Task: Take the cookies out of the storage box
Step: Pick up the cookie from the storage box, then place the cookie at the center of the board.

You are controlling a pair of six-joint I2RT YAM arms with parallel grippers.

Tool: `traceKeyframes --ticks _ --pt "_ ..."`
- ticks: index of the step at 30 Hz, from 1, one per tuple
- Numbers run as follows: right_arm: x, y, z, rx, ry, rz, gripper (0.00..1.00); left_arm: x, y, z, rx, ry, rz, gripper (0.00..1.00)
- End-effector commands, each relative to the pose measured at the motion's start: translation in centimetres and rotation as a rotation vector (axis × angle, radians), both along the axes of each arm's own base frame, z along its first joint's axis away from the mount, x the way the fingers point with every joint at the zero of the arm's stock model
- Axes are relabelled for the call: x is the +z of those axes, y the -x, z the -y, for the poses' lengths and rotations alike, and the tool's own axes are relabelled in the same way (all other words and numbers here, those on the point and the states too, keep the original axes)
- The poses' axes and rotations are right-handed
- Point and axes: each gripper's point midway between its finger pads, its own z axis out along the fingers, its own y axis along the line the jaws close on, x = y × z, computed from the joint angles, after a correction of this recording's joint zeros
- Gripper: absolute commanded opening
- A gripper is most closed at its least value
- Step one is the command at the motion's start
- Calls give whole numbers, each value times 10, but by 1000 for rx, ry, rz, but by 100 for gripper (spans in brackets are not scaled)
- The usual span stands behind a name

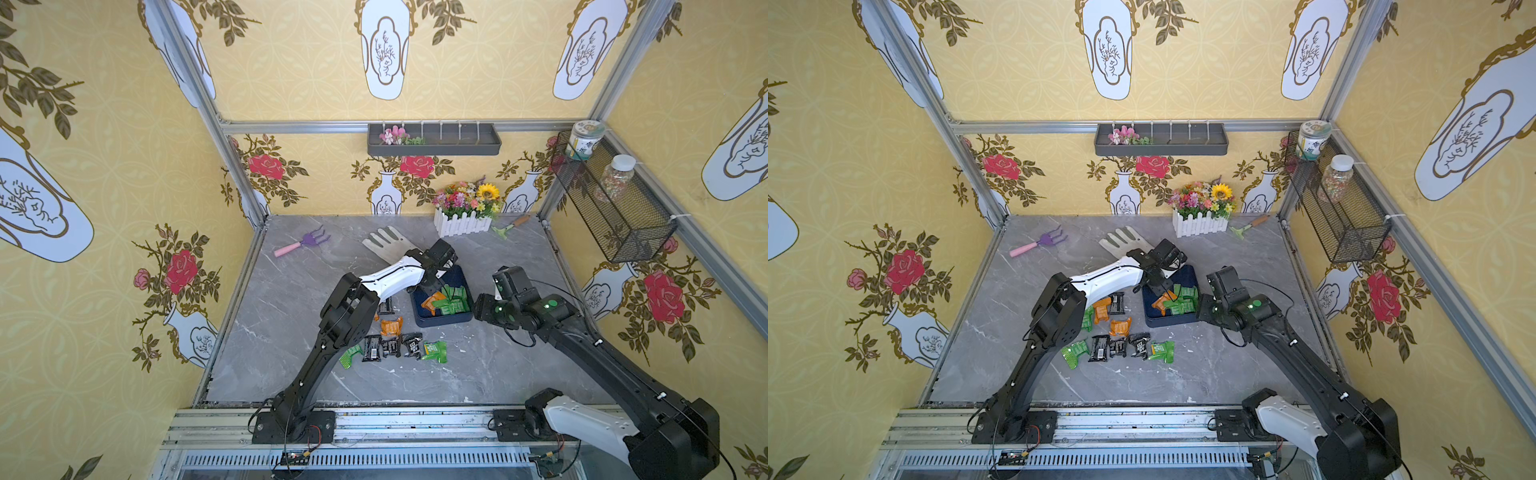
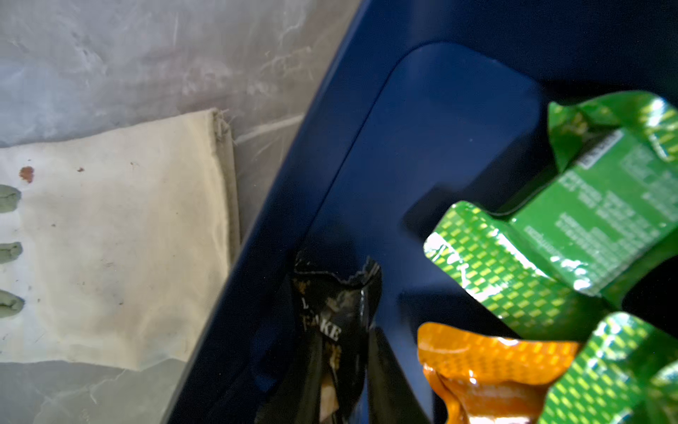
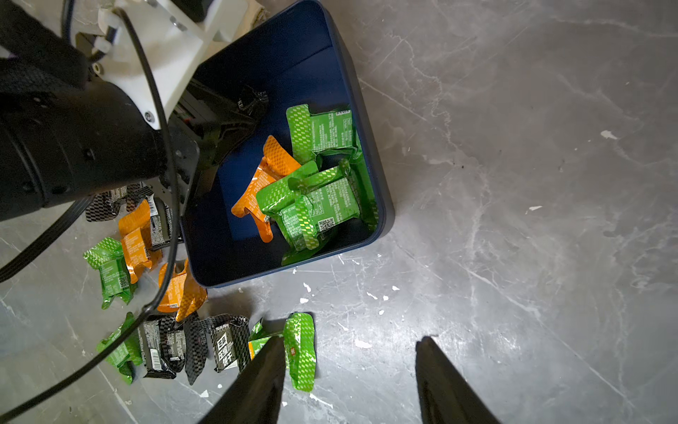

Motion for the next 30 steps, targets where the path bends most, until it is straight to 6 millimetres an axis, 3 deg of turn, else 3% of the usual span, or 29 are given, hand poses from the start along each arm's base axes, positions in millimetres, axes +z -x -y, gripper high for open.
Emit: traceKeyframes --ticks 1,7,14,21,27,30 --pt "1 1 1 -6 -3 1 60 -4 7 -8 33 -40 -17 17" --pt "3 1 0 -6 -5 5 60 25 4 -5 66 -4 70 10" --pt "6 1 1 -6 -8 13 60 43 9 -4 84 0 114 1" --pt "12 1 2 -9 -11 27 60 85 15 -5 140 98 154 0" --pt "17 -1 0 -2 -13 34 60 111 28 -21 235 170 153 0" --pt "20 -2 -1 1 -16 43 60 122 37 -47 379 175 160 0"
